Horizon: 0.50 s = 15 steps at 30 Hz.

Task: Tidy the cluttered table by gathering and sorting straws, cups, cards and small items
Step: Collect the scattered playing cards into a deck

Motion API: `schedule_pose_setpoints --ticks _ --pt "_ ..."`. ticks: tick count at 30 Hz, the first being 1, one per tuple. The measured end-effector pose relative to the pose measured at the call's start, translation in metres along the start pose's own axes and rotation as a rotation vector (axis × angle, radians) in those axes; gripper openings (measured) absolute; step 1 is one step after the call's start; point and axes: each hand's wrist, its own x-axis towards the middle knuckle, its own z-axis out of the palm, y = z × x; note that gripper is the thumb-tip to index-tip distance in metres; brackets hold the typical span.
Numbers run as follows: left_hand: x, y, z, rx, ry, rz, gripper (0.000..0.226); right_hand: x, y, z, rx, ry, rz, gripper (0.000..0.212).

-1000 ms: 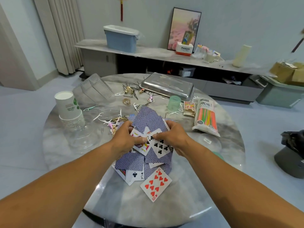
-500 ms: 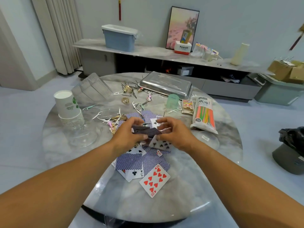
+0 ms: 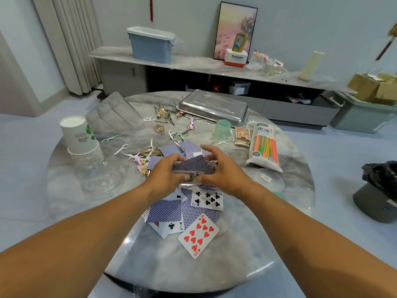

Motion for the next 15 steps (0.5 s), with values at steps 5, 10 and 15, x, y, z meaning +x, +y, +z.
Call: schedule_pose_setpoints --ticks 5,10,15 --pt "-0.006 0.000 0.010 -0.024 -0.108 0.005 0.074 -0.001 0.010 -0.002 -0.200 0.005 0.048 0.107" --pt "-0.007 0.006 0.021 0.013 -0.094 0.053 0.050 -0.001 0.013 0.010 -0.286 0.025 0.046 0.067" --pt "-0.001 0.024 0.000 -0.011 -0.066 0.022 0.053 0.006 -0.007 -0.006 -0.132 0.089 0.115 0.028"
